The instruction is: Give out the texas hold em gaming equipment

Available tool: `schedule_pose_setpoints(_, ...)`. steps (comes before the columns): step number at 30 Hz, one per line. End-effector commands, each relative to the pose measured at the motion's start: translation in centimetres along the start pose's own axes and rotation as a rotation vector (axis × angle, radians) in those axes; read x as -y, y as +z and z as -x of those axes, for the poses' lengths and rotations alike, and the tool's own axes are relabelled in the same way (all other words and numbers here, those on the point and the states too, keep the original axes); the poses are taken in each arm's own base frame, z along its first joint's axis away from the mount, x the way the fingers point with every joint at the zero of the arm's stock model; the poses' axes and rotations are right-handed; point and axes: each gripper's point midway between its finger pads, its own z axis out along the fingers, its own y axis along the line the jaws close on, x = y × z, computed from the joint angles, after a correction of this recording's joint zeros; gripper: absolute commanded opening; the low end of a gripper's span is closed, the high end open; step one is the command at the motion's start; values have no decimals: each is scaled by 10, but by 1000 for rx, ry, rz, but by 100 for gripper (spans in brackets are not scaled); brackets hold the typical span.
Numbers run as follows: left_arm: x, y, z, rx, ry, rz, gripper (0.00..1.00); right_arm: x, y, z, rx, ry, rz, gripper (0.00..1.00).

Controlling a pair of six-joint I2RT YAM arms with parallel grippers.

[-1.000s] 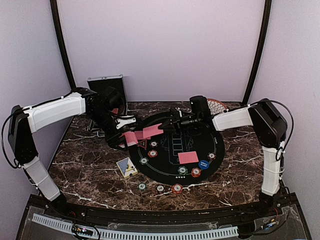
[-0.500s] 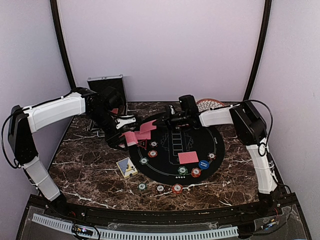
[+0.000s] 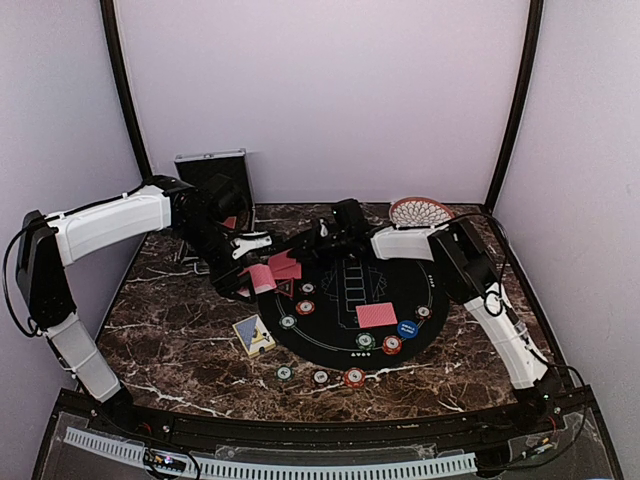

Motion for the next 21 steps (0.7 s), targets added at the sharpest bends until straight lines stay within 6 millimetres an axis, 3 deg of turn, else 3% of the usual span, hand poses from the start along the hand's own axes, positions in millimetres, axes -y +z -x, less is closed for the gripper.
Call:
schedule_pose_setpoints(1, 8, -13, 3, 39, 22, -8, 0, 0, 9, 4, 23, -27, -9, 13)
schedule_pose_setpoints(7, 8, -14, 3, 42, 21, -10, 0, 2, -2, 4, 32, -92, -97, 43)
schedule_pose_setpoints(21, 9, -17, 3, 45, 17, -8, 0, -14, -48, 11, 98, -206, -257, 75)
